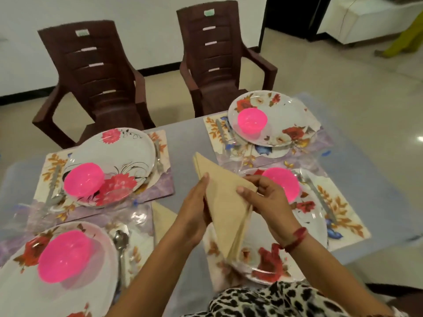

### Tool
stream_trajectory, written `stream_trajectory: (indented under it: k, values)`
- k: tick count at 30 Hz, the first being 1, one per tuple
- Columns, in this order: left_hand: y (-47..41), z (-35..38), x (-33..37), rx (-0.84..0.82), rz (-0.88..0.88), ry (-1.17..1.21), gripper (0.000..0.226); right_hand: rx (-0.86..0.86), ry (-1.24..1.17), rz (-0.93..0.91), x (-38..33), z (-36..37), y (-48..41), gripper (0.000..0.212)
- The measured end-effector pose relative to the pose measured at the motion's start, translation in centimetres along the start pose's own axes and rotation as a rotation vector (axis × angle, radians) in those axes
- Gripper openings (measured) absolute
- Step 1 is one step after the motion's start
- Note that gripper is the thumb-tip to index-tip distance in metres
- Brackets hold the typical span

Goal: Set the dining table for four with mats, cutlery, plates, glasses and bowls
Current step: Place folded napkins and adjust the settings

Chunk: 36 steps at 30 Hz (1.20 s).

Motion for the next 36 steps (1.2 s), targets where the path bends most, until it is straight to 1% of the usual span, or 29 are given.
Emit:
stream_trajectory:
  k: [2,4,6,9,12,14,16,18,20,23,27,30,31,36]
  values:
    - [-0.4,3.9,-1.0,-0.023,-0.009,0.029,0.042,0.033,-0.058,-0.008,-0.6,-3.8,-0.6,0.009]
    - [-0.8,7.6,-2.2,0.017,0.015,0.059,0.039,0.024,-0.079,-0.007,-1.5,-7.9,-1.2,0.011]
    - [-1.3,11.1,-3.4,0.057,0.046,0.057,0.035,0.026,-0.082,-0.005,-2.5,-11.6,-1.9,0.009]
    - [-2.1,16.6,-5.3,0.085,0.038,0.059,0.033,0.041,-0.122,0.023,-3.7,-17.3,-2.4,0.011]
    - [-2.5,20.8,-6.2,0.095,0.041,0.085,0.030,0.033,-0.144,0.050,-4.6,-21.4,-2.9,0.012]
    - [-2.6,22.6,-6.5,0.108,0.075,0.037,0.029,0.041,-0.155,0.054,-5.0,-23.5,-3.1,0.010]
    - [-2.9,23.7,-6.8,0.115,0.094,-0.005,0.035,0.052,-0.170,0.058,-5.3,-25.0,-3.5,0.011]
    - [-3.3,24.5,-7.2,0.116,0.092,0.021,0.041,0.043,-0.194,0.077,-5.6,-26.0,-3.6,0.015]
    - [-3.7,25.1,-7.2,0.113,0.104,0.038,0.041,-0.003,-0.183,0.086,-5.9,-26.5,-3.7,0.016]
    - [-4.4,25.5,-7.4,0.141,0.123,-0.003,0.043,-0.048,-0.170,0.111,-6.1,-27.2,-3.7,0.017]
    - [-5.1,25.8,-7.9,0.254,0.204,-0.075,0.023,-0.054,-0.146,0.093,-5.8,-28.8,-4.7,0.016]
    - [-5.8,26.9,-9.1,0.233,0.179,-0.048,0.003,-0.058,-0.120,0.089,-5.4,-29.9,-5.8,0.018]
    - [-5.9,27.1,-9.5,0.242,0.167,-0.058,0.005,-0.062,-0.106,0.090,-5.3,-30.2,-6.2,0.018]
    - [-7.2,29.4,-11.3,0.312,0.112,-0.054,0.032,-0.167,-0.030,0.097,-5.0,-32.2,-9.0,0.017]
Point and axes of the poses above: each hand's wrist, its own y-axis away from the middle knuckle, its own z-axis out of the palm, x = y × z, the point moved 9 cm from there along -y, towards the middle knuckle, and after that the axes turned 2 degrees about -y, right-handed, at the moved point
